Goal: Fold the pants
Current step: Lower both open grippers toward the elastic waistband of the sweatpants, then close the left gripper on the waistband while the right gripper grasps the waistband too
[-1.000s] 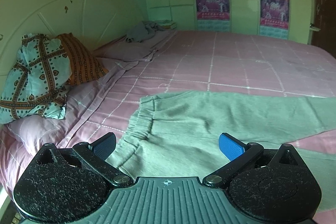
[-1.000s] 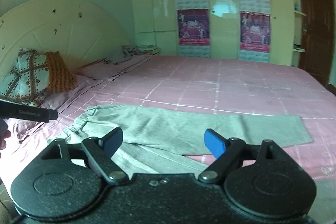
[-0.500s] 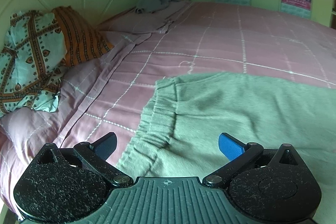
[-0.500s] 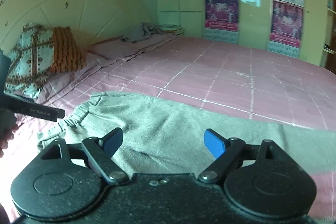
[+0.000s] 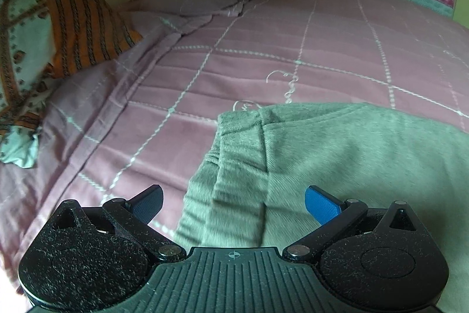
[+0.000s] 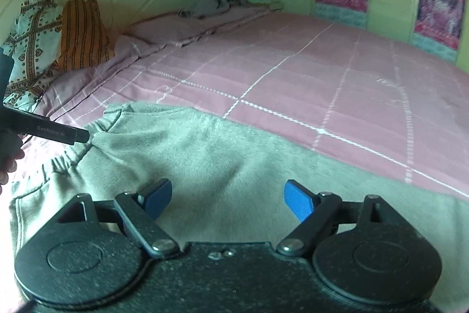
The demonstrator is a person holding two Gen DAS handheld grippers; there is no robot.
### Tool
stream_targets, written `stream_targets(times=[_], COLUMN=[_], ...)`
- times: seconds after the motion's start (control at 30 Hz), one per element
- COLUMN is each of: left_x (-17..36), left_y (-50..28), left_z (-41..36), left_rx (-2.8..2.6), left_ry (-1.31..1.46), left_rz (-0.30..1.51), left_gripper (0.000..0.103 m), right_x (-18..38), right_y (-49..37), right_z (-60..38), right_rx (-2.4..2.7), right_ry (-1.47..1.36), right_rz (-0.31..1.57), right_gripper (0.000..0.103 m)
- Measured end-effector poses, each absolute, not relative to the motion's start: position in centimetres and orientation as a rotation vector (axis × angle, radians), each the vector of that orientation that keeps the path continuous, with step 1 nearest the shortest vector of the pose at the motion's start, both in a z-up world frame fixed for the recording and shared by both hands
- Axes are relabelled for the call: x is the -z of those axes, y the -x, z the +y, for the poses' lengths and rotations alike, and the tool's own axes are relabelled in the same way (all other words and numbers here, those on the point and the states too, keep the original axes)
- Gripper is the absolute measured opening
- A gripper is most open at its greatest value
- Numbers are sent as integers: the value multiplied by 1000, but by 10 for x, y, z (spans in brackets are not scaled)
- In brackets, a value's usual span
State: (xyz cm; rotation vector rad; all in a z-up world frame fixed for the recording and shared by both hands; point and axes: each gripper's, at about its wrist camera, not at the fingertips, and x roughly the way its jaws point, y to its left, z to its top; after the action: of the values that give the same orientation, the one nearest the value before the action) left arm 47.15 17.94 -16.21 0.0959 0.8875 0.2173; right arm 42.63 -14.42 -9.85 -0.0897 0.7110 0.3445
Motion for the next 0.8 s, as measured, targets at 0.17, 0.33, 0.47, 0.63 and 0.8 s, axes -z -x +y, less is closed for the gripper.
stream_targets(times=[0.17,0.33,0.47,0.63,0.8], left_x=[187,209,216,217,211], left_y=[-505,-528,-535,-527,-522], left_z=[202,207,201,195,180], left_rx=[-191,-161,-125,-112,-116], left_ry=[18,10,-2,-16,-55], left_rz=[945,974,962,930,916], left_gripper=[84,84,71,54,30], right_x=[117,130,135,150,156], right_y=[-474,-513,-542,-575,-561], right_z=[-138,-138,-138,-136,-127], right_rx=[-358,-372,-397,-377,-442], right_ry=[132,151,184,214,246], right_rz=[748,774,798,856,881], right_gripper=[84,84,84,82,6])
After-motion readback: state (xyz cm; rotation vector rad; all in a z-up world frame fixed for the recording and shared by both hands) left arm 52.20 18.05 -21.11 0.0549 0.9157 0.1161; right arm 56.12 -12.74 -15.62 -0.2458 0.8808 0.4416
